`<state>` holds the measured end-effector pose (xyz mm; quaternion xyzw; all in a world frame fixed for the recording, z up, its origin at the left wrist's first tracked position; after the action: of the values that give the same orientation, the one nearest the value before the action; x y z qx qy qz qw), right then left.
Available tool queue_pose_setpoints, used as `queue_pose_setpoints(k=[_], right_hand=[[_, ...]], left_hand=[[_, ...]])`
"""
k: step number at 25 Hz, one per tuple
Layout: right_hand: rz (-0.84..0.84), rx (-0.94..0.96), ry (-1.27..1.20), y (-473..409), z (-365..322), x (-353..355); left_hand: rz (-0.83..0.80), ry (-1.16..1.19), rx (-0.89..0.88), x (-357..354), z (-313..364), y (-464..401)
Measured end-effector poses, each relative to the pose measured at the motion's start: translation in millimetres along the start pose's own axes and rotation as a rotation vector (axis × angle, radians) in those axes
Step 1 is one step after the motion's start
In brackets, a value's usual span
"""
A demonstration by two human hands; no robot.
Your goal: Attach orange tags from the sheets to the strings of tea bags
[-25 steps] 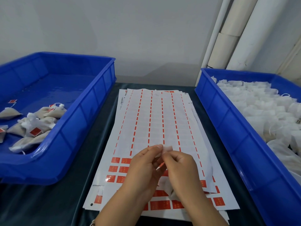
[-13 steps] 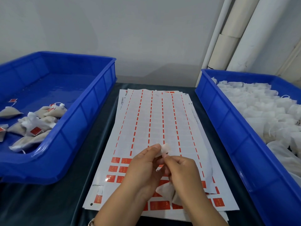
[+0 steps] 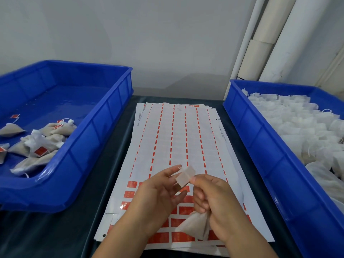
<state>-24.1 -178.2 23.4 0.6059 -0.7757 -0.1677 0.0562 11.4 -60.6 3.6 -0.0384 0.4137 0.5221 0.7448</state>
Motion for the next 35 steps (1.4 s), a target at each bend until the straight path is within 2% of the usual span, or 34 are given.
queue_pose_setpoints(k=[3,7,11,16,20,22,24,28,31,35], right_hand=[[-0.094,-0.047,-0.116,2,-2,-3],[-0.121,-0.065,-0.079,2,-2,-5],[-0.155,-0.057,-0.103,2,-2,-8],[-0.206,-0.075,-0.180,0,1,-8],[-0.186,-0.110,-0.191,-2,7,-6],[-0.138,-0.107,-0.115,-2,7,-6],[-0.047,-0.042,0.041,-1,3,-4],[0.078,0.213,0.263,4,-18,-4],[0.095,0.307,0.288,5,-32,-6],[0.110,0.354,0.170,5,-48,-10]], left_hand=[[-0.080,-0.230,-0.121,-4,0,5],[-0.141,-0.448,-0.229,-9,1,9],[-0.138,-0.360,-0.241,-11,1,7],[-0.115,-0.207,-0.149,-10,-1,6],[-0.065,-0.178,-0.118,-8,-1,6],[-0.032,-0.192,-0.111,-6,-1,6],[-0.001,-0.254,-0.118,-5,1,8],[0.068,-0.589,-0.215,-9,13,12],[0.091,-0.709,-0.319,-21,28,16],[0.084,-0.886,-0.447,-37,55,23]])
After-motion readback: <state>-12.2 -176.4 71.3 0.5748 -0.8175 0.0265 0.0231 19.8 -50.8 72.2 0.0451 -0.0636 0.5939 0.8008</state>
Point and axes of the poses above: each hand's wrist, its own y-axis away from the middle knuckle, its own x-axis out of the back of the hand, z = x × y, the point moved 5 cm from there along -y, towards the middle knuckle, and after that the axes turned 1 degree about z, right-handed, at the moved point
